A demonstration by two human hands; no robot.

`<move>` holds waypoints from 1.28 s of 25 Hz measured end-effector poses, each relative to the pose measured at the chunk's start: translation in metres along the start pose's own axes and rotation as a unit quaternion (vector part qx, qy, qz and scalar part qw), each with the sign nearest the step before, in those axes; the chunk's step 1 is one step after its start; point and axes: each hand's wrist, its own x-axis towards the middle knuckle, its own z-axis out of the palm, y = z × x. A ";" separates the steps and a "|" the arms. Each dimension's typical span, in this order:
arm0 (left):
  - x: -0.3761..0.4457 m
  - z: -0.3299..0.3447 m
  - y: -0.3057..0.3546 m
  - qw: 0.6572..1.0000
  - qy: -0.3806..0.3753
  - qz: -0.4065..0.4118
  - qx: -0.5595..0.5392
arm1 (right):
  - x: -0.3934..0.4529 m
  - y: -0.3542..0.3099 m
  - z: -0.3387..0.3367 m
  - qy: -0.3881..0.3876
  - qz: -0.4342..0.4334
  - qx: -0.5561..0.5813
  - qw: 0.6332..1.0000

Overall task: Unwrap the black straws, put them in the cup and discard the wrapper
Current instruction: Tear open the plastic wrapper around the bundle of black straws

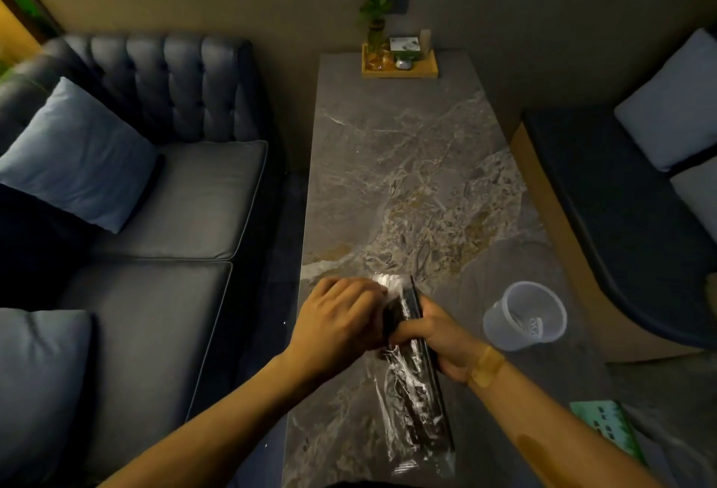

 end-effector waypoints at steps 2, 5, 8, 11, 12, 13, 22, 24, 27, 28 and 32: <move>0.012 -0.019 -0.005 0.995 -0.036 -0.065 -0.060 | 0.001 0.000 -0.003 -0.018 0.021 -0.006 1.000; 0.039 -0.045 -0.036 0.952 -0.144 -0.150 -0.223 | -0.006 0.001 -0.009 -0.108 0.078 -0.029 0.991; 0.059 -0.051 -0.062 0.861 -0.230 -0.244 -0.383 | -0.010 0.001 -0.009 -0.188 0.092 -0.023 0.978; 0.055 -0.033 -0.063 0.818 -0.197 -0.316 -0.438 | -0.008 0.000 -0.005 -0.181 0.085 -0.001 0.980; 0.051 -0.025 -0.061 0.812 -0.147 -0.345 -0.447 | -0.008 0.001 -0.005 -0.170 0.084 0.015 0.982; 0.048 -0.018 -0.059 0.795 -0.077 -0.389 -0.458 | -0.008 0.002 -0.006 -0.159 0.083 0.038 0.983; -0.030 0.023 0.004 0.554 -0.129 -0.479 -0.669 | -0.009 0.004 -0.007 -0.060 0.028 0.108 0.992; -0.028 0.022 0.010 0.560 -0.111 -0.471 -0.673 | -0.007 0.004 -0.006 -0.049 0.013 0.089 0.995; -0.022 0.020 0.012 0.597 -0.107 -0.459 -0.650 | -0.003 0.010 -0.004 -0.013 -0.011 0.080 0.997; -0.021 0.020 0.012 0.608 -0.109 -0.455 -0.642 | -0.002 0.011 -0.003 0.001 -0.015 0.078 0.997; -0.023 0.026 0.011 0.595 -0.101 -0.487 -0.631 | -0.001 0.018 -0.001 0.045 -0.026 0.025 0.998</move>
